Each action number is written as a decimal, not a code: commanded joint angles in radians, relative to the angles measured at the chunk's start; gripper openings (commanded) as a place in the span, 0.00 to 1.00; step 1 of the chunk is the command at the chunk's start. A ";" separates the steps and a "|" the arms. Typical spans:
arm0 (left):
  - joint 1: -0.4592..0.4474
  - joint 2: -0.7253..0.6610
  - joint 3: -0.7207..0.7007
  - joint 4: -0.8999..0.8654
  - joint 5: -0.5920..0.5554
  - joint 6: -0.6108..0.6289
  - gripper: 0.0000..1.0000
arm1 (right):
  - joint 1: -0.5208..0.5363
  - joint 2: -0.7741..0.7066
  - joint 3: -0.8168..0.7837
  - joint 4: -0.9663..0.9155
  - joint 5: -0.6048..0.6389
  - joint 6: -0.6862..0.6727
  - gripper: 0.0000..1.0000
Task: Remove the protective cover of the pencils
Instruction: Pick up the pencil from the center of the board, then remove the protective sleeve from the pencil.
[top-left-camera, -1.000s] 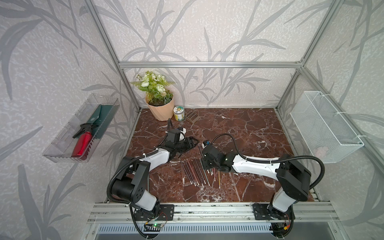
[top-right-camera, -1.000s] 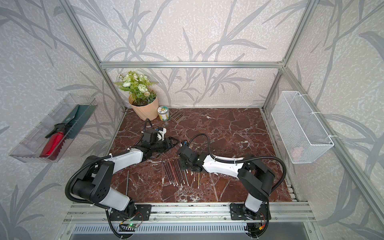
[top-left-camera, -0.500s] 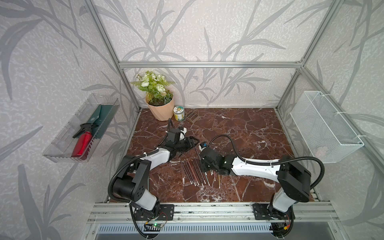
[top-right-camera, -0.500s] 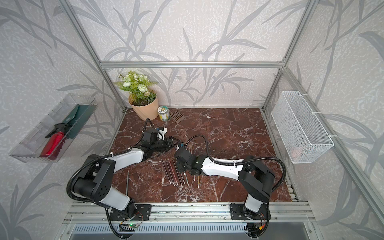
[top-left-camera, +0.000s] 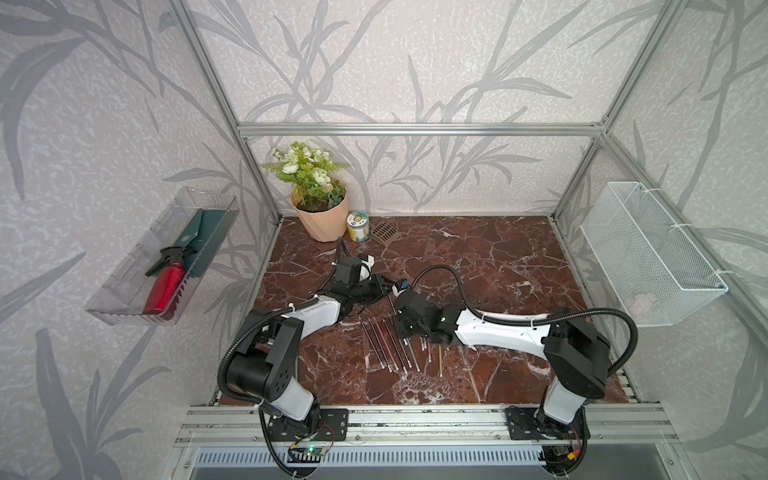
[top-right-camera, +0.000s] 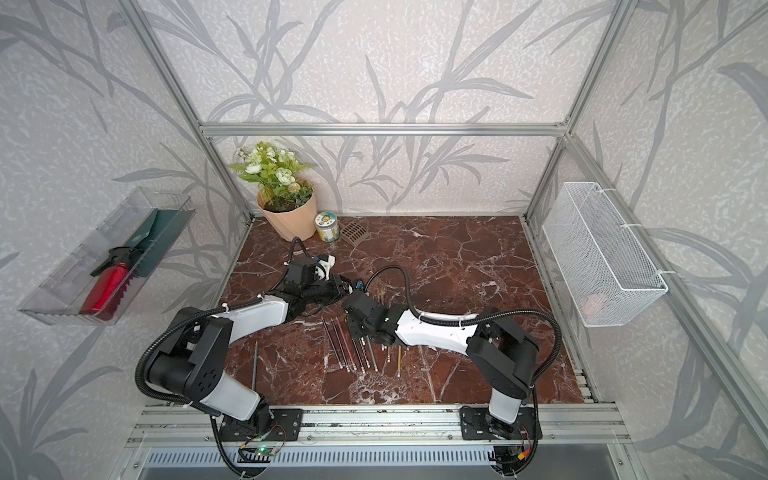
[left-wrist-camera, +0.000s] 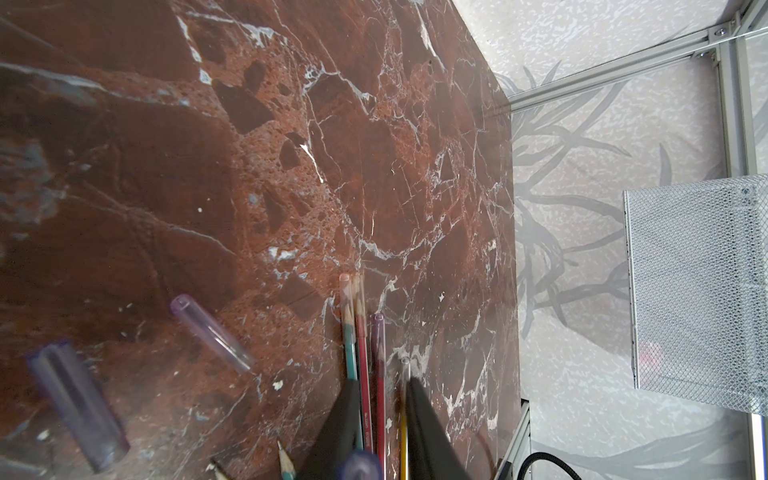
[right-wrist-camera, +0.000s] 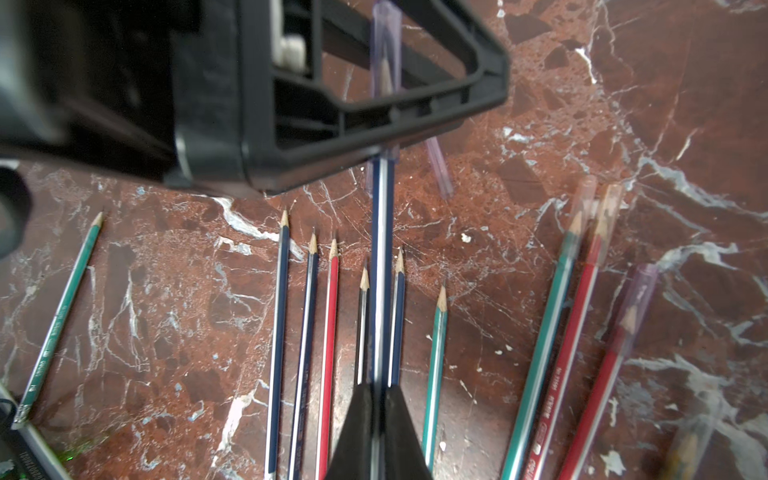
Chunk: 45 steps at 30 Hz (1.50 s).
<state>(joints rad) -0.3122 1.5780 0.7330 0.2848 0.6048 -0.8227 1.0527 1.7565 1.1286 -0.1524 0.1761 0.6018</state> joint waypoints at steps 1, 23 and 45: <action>0.000 0.006 0.033 0.003 0.007 0.005 0.18 | -0.001 0.011 0.028 -0.019 0.014 0.004 0.00; 0.000 -0.004 0.038 -0.021 0.001 0.011 0.04 | -0.003 0.075 0.091 -0.038 0.014 -0.002 0.26; 0.004 -0.024 0.052 -0.091 -0.045 0.039 0.00 | 0.037 -0.043 -0.068 -0.003 -0.023 -0.013 0.00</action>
<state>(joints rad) -0.3218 1.5780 0.7517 0.1860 0.6010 -0.8051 1.0626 1.7660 1.1023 -0.1261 0.1661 0.6025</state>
